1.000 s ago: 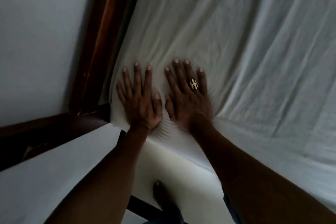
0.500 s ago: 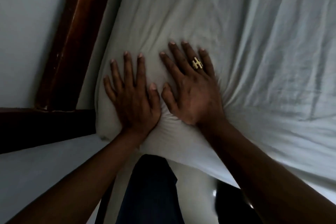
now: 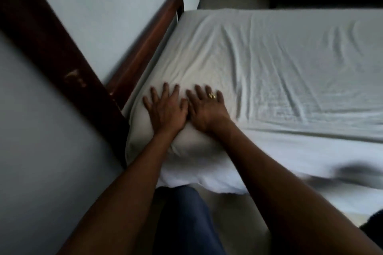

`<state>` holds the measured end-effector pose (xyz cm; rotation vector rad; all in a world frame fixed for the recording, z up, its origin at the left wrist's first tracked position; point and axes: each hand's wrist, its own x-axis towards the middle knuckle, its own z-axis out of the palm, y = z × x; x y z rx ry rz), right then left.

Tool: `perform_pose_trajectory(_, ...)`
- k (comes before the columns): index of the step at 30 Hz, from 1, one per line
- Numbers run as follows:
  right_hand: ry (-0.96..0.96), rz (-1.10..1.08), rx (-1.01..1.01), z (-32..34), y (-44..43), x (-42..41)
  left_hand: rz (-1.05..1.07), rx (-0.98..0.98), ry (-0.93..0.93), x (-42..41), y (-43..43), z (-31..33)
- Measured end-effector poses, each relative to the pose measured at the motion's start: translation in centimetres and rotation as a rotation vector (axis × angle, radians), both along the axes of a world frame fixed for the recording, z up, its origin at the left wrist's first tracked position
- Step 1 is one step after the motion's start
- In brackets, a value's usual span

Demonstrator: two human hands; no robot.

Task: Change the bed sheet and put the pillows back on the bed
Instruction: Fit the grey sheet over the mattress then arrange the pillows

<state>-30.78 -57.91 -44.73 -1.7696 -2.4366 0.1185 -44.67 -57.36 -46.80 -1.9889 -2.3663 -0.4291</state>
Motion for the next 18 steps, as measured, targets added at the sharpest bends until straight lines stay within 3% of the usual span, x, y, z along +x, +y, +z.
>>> perform_pose_trajectory(7,0.042,0.010,0.057,1.3,-3.4,0.4,-0.175,0.169,-0.196,-1.0,-3.5,0.6)
perform_pose_trajectory(11,0.073,-0.020,0.100,1.4,-3.7,0.5,-0.220,0.353,-0.083,-2.6,-9.8,-1.4)
perform_pose_trajectory(13,0.087,-0.021,0.114,1.7,-3.5,0.4,-0.239,0.456,-0.114,-3.9,-12.1,-2.5)
perform_pose_trajectory(16,0.082,-0.014,0.140,1.7,-3.5,0.1,-0.172,0.582,-0.394,-5.1,-15.9,-5.6)
perform_pose_trajectory(18,0.066,-0.009,0.167,1.6,-3.2,-0.1,0.089,0.631,-0.660,-5.5,-17.8,-7.4)
